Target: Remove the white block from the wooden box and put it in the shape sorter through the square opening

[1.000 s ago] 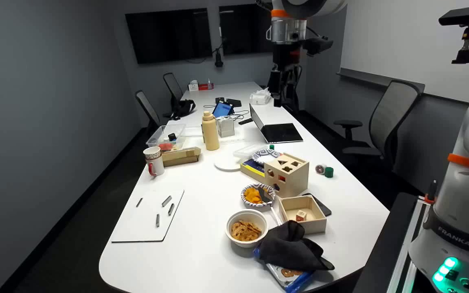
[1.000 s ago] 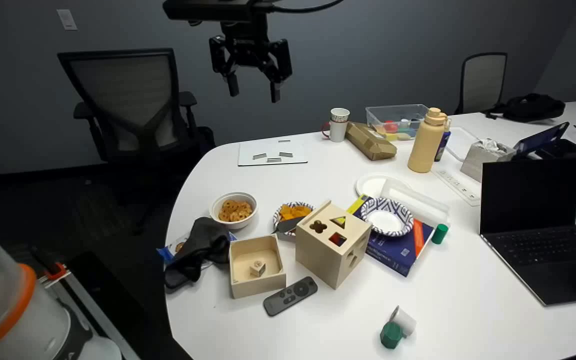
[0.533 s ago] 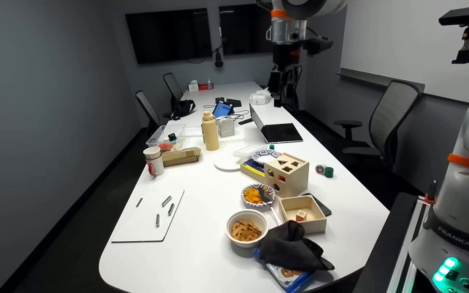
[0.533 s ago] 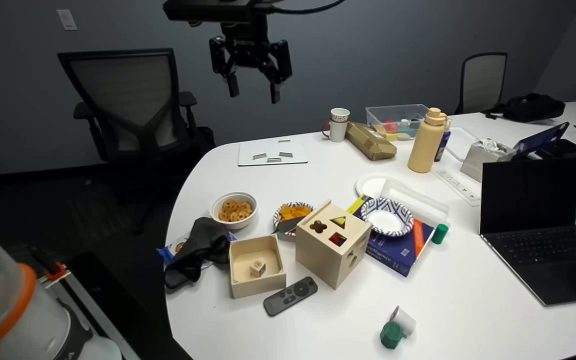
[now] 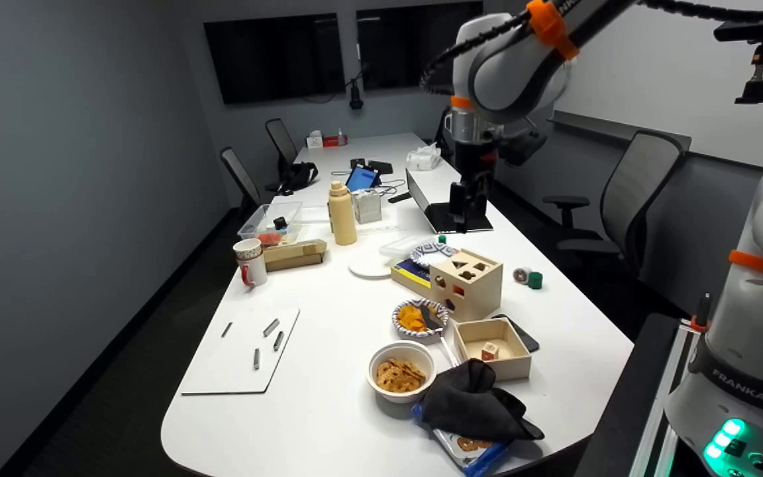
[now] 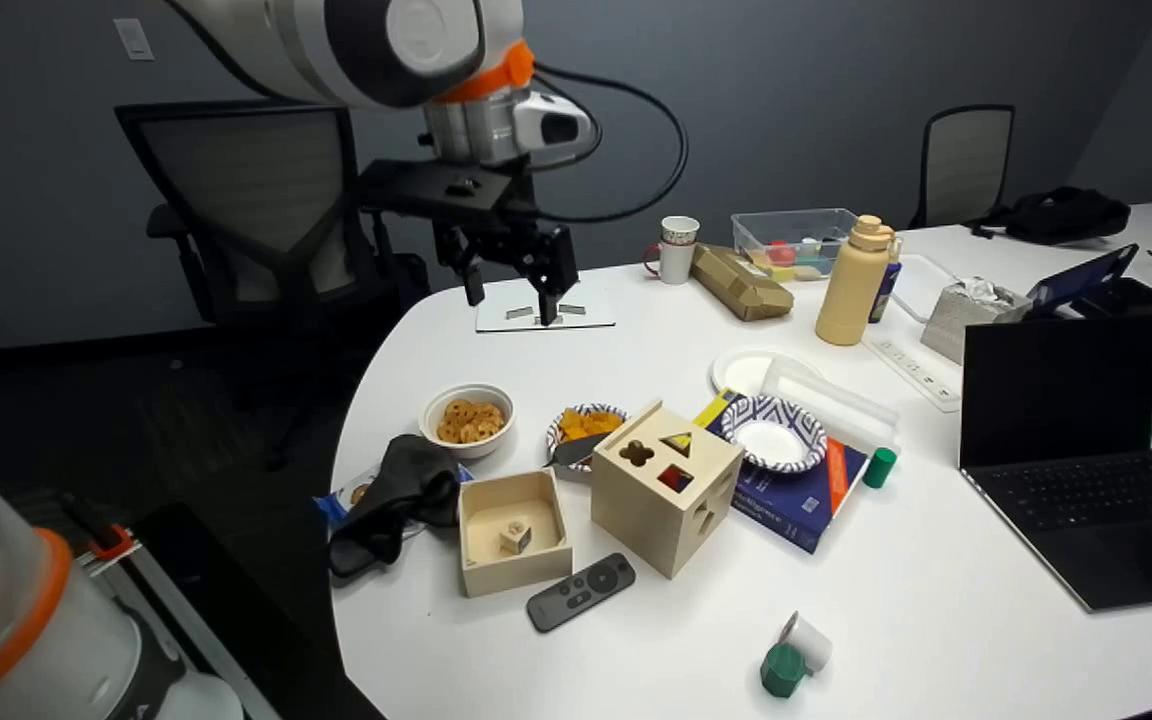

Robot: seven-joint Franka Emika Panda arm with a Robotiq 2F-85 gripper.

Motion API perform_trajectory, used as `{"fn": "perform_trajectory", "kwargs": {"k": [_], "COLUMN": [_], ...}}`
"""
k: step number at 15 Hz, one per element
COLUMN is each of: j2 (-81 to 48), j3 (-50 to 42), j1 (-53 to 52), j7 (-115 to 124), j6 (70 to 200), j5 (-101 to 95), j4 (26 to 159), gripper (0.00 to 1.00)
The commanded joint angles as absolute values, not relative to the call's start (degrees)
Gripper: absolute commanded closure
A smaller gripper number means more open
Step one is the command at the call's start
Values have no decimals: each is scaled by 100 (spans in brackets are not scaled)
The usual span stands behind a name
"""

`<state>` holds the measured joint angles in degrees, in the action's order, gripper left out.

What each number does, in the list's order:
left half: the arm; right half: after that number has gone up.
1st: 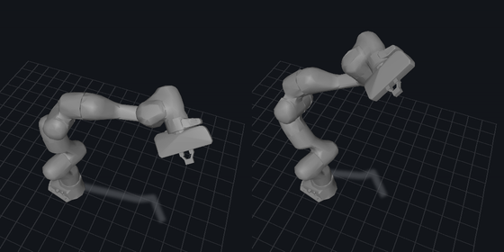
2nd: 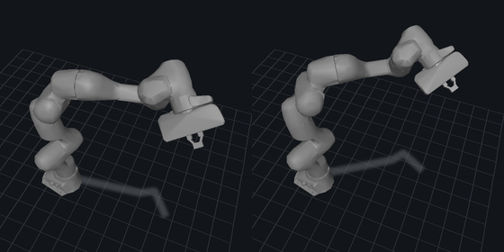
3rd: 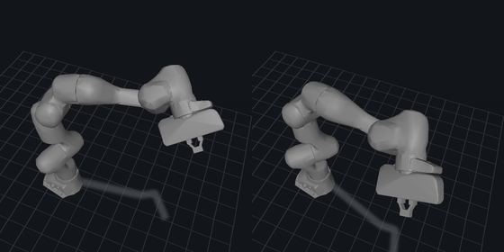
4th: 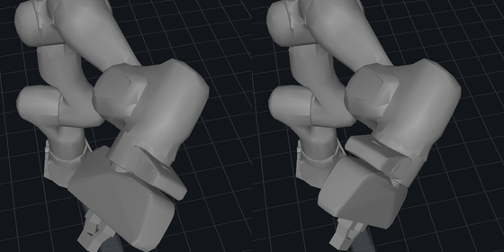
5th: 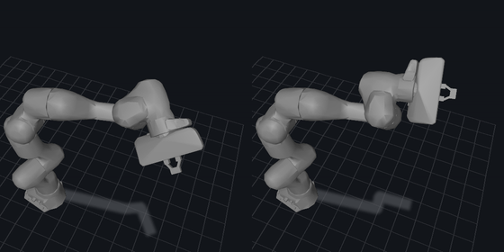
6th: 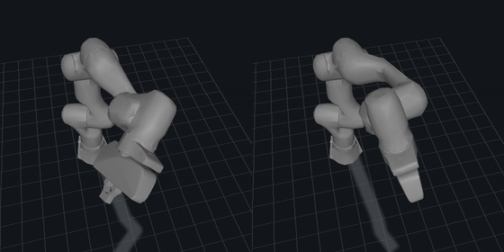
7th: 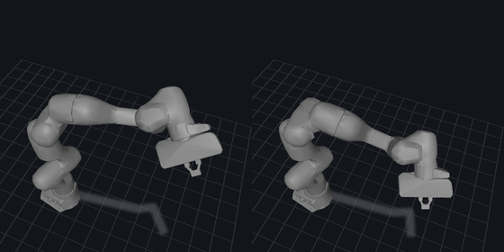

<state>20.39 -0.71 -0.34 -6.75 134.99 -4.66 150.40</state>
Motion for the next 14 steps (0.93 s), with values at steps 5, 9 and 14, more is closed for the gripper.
{"fn": "perform_trajectory", "kwargs": {"k": [5,9,14], "j2": [856,-54,-964], "j3": [-109,-205,35], "j1": [154,156,307], "j7": [-314,-456,-1112], "j6": [15513,16399,17059], "j5": [-574,-417,607], "j4": [15873,15887,15883], "gripper": [0,0,0]}}
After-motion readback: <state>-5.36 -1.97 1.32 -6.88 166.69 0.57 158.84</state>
